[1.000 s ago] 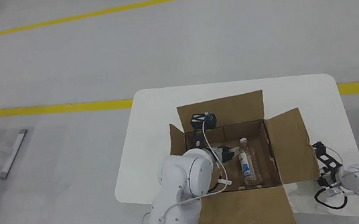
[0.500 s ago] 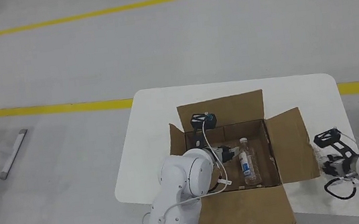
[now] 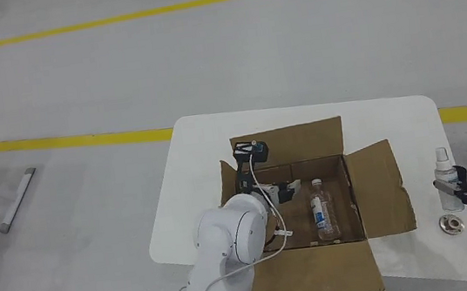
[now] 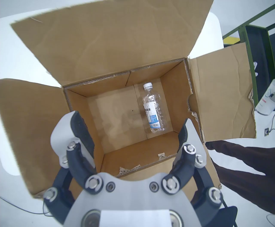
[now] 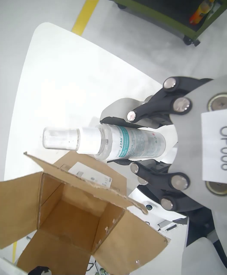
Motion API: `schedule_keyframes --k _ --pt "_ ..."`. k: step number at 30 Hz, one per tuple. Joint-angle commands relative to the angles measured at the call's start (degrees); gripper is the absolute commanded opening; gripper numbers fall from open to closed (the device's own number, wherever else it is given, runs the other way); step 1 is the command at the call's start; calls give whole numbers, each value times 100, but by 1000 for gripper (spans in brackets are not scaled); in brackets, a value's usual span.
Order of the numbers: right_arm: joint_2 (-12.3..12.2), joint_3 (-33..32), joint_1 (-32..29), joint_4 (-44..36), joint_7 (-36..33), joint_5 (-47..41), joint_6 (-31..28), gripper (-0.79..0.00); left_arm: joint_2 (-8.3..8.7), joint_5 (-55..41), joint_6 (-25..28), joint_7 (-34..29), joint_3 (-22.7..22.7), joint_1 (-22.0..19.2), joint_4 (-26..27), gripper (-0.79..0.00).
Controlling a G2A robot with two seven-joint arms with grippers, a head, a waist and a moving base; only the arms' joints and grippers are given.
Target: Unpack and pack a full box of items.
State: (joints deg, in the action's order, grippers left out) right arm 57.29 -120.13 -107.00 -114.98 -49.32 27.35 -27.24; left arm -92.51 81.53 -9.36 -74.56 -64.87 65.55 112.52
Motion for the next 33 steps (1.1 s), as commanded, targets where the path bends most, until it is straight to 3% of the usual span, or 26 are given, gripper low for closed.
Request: schedule_keyframes --k 1,10,15,23,33 --pt "-11 -38 -68 -125 -53 -160 -231 -785 25 177 -32 -16 -136 52 308 0" --pt "-86 114 14 -231 -267 -873 -925 -785 113 712 -103 -252 -753 262 1183 0" --pt "-146 274 128 -310 -509 -689 -1079 -785 150 993 -262 -266 -1144 447 1507 0" --pt "-226 505 255 -11 -658 -1121 -1412 -785 213 1396 -198 -328 -1712 733 1638 0" --pt "-275 530 348 57 -785 -1120 -1552 -785 241 1972 -106 -434 -1714 870 1563 0"
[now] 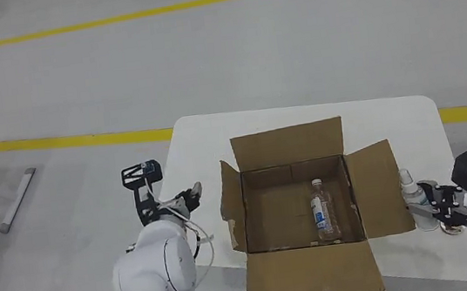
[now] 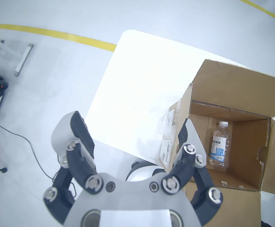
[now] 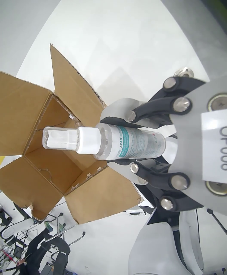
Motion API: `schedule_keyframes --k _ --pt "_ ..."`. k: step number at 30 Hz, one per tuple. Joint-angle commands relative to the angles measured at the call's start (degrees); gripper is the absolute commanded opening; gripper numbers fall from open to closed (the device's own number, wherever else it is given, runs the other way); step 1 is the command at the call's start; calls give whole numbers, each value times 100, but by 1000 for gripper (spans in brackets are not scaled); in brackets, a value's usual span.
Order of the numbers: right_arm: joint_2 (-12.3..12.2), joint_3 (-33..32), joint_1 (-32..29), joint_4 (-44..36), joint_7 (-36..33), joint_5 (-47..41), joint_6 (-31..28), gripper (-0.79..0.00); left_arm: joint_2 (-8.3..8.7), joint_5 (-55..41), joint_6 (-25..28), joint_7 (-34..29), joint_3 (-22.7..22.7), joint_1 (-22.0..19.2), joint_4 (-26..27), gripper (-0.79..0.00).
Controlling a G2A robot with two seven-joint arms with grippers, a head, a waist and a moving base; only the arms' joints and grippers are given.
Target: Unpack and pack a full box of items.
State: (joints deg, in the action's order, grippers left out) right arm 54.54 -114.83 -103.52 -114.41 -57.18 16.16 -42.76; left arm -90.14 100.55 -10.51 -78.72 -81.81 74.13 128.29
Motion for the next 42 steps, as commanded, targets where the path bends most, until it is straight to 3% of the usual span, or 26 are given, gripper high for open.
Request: schedule_keyframes --k 1,8,13,23,33,37,42 --pt "0 0 0 0 1 -1 0 -785 4 103 8 -26 -27 19 -16 0" --pt "4 261 8 -88 229 24 188 -785 10 231 -46 13 -171 36 35 0" --pt "4 747 133 -485 375 -105 679 -785 10 231 -46 13 -171 36 35 0" --pt "69 2349 1039 -677 555 -149 2519 -785 10 231 -46 13 -171 36 35 0" --pt "78 2618 1157 -1062 792 -540 2200 -785 10 231 -46 13 -171 36 35 0" --pt "94 2928 1339 -1080 864 -343 2388 -785 10 231 -46 13 -171 36 35 0" --pt "135 3469 1662 -832 1036 616 3116 -785 10 231 -46 13 -171 36 35 0"
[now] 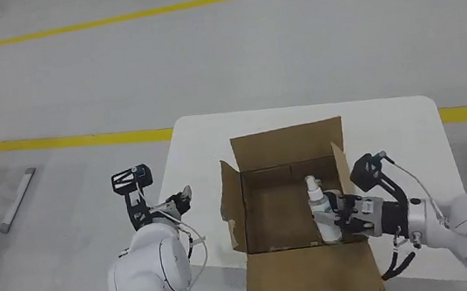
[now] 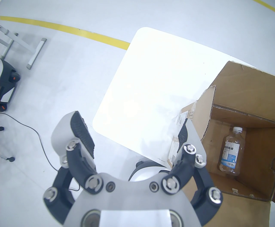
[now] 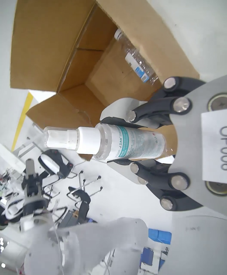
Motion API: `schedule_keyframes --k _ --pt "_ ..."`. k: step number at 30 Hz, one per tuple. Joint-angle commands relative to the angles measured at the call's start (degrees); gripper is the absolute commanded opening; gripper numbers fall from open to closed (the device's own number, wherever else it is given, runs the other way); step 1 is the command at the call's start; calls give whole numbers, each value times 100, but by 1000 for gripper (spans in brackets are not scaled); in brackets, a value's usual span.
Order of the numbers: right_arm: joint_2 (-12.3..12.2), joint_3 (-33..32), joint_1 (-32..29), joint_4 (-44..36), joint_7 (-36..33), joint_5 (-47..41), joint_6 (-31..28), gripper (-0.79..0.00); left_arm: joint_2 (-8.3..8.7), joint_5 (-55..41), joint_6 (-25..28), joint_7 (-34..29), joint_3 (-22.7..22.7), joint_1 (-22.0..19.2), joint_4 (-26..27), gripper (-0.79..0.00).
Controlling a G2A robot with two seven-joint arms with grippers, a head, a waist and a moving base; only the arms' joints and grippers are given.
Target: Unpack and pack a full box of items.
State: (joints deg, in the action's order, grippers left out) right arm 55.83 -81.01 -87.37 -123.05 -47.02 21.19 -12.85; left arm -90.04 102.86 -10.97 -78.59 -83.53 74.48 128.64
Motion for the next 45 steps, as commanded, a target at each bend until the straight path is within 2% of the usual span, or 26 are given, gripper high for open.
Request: schedule_keyframes --k 1,7,17,22,27,30,37,45 --pt "8 99 81 93 35 206 202 -785 0 0 0 0 0 0 0 0" --pt "-31 -188 14 203 -112 449 448 -785 0 0 0 0 0 0 0 0" --pt "-137 -1409 -775 27 -476 477 788 -785 0 0 0 0 0 0 0 0" --pt "-133 -1405 -874 19 -395 486 903 -785 0 0 0 0 0 0 0 0" --pt "-106 -989 -749 -232 -165 448 703 -785 0 0 0 0 0 0 0 0" --pt "-70 -440 -533 -211 -58 595 756 -785 0 0 0 0 0 0 0 0" --pt "108 894 527 568 142 855 1584 -785 0 0 0 0 0 0 0 0" --pt "378 2162 1451 1468 528 1595 2631 -785 0 0 0 0 0 0 0 0"
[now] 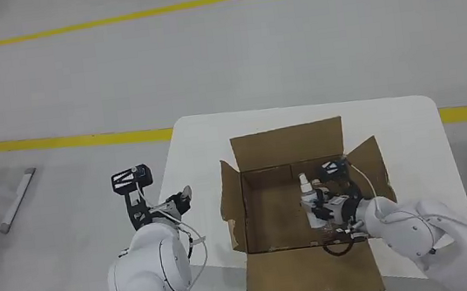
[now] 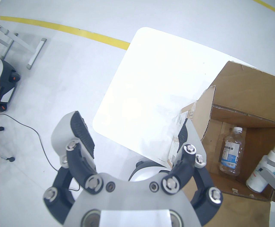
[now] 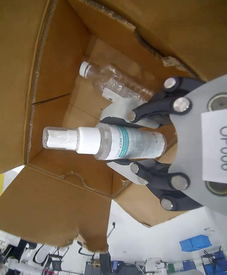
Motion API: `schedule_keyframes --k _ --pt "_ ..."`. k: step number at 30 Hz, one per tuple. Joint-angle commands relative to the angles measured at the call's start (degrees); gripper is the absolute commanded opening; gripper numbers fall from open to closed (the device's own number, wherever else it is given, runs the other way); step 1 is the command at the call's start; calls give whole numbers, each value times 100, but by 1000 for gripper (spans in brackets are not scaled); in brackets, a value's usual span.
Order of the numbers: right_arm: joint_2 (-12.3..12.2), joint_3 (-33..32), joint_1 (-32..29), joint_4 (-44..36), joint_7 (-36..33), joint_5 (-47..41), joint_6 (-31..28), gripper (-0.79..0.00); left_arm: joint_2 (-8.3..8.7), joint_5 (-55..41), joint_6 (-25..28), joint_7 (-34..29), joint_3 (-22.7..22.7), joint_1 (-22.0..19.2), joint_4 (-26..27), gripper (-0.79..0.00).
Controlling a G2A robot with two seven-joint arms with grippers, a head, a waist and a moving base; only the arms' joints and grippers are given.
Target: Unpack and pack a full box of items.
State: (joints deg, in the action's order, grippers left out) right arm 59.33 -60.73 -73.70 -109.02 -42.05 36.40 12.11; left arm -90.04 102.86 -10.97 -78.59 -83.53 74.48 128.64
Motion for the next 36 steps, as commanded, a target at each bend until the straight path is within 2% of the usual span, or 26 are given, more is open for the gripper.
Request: schedule_keyframes --k 1,4,19,24,31,36 --pt "75 327 207 190 56 229 333 -785 0 0 0 0 0 0 0 0" --pt "163 672 427 354 -25 543 712 -785 0 0 0 0 0 0 0 0" --pt "163 672 427 354 -25 543 712 -785 0 0 0 0 0 0 0 0" --pt "225 829 420 627 155 619 776 -785 0 0 0 0 0 0 0 0" --pt "493 1559 955 1227 122 1491 1793 -785 0 0 0 0 0 0 0 0" --pt "788 2139 1456 1804 -187 1678 2332 -785 0 0 0 0 0 0 0 0"
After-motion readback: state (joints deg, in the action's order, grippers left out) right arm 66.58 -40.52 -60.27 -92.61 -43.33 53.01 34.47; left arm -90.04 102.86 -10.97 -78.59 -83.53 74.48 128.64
